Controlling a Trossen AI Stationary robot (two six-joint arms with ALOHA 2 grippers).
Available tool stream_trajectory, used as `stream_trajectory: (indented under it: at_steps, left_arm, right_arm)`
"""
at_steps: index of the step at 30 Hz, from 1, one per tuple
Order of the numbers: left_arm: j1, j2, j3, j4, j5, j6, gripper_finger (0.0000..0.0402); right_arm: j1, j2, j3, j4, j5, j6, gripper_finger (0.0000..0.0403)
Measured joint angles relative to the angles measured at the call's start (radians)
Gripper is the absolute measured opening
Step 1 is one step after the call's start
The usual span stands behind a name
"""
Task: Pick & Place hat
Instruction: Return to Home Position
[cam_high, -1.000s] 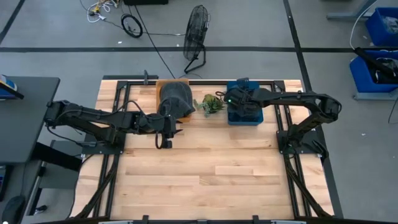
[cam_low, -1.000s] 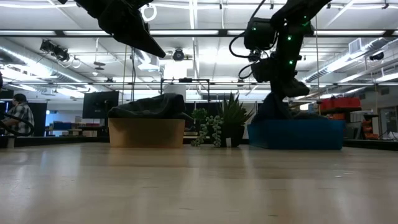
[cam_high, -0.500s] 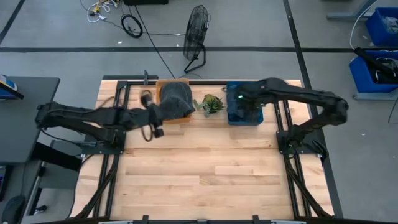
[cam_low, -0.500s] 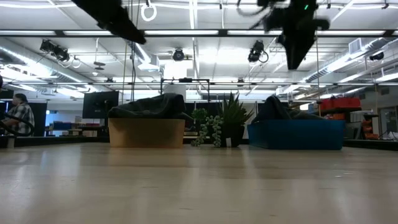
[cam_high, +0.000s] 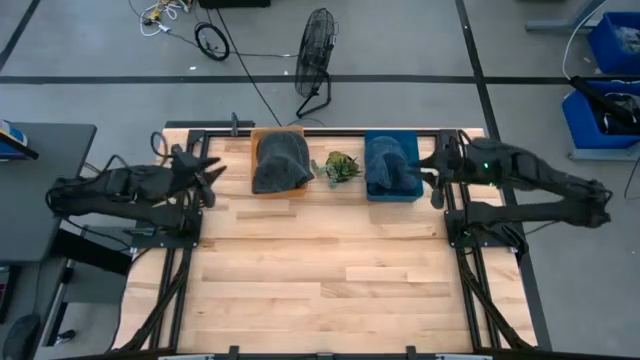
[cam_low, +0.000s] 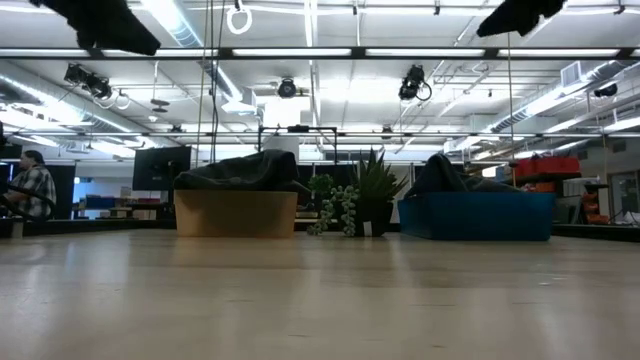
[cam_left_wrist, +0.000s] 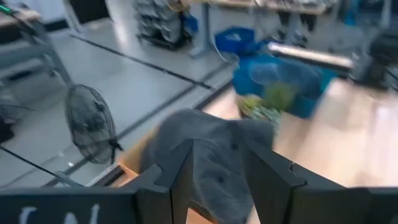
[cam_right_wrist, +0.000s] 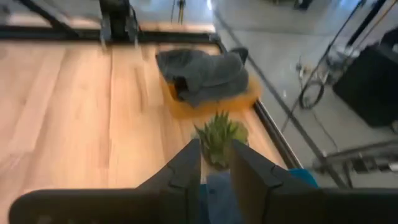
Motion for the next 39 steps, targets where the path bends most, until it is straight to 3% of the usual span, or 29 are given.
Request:
stream_trajectory:
  at_steps: [5,9,13,18,28,39]
  left_arm:
    - [0.0,-0.163,-0.15,0.117,-0.026,0.057,0.0142]
    - [0.0,-0.269,-0.266,0.218,0.092,0.144,0.0142]
    - [0.0,-0.354,-0.354,0.345,0.136,0.225,0.0142]
    - [0.0,-0.441,-0.44,0.44,0.136,0.26,0.0142]
    - [0.0,-0.433,-0.648,0.736,0.148,0.292,0.0142]
    - [0.001,-0.429,-0.691,0.75,0.146,0.306,0.0142]
  right_arm:
    - [0.014,-0.186,-0.251,0.225,0.0,-0.007,0.0087]
    - [0.016,-0.273,-0.396,0.34,-0.068,-0.011,0.0087]
    - [0.016,-0.338,-0.493,0.419,-0.155,-0.034,0.0087]
    - [0.016,-0.417,-0.574,0.497,-0.165,-0.029,0.0087]
    - [0.015,-0.577,-0.81,0.743,-0.181,0.016,0.0087]
    - [0.015,-0.639,-0.863,0.742,-0.18,0.013,0.0087]
